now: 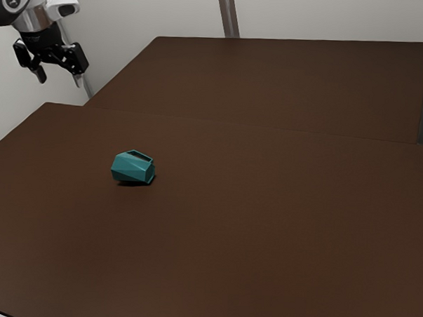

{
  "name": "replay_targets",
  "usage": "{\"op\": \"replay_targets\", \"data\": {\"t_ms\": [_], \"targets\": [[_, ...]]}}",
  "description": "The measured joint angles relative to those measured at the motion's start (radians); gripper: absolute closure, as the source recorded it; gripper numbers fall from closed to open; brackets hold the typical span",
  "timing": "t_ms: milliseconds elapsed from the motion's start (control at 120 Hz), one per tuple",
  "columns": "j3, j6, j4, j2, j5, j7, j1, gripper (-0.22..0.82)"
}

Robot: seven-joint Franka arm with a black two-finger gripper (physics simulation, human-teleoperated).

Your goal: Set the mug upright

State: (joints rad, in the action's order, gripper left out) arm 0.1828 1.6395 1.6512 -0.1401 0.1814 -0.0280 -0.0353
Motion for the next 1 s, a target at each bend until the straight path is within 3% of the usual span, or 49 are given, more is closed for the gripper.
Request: {"op": "replay_targets", "data": {"t_ms": [208,433,700,1000], "targets": [[0.001,0.024,0.006,0.021,-0.002,0.031,0.004,0.00],[0.008,0.039,-0.011,0.112,-0.111,0.053,0.107,0.00],[0.009,0.068,-0.053,0.331,-0.419,0.083,0.269,0.00],[0.011,0.084,-0.242,0.643,-0.675,0.206,0.387,0.00]]}}
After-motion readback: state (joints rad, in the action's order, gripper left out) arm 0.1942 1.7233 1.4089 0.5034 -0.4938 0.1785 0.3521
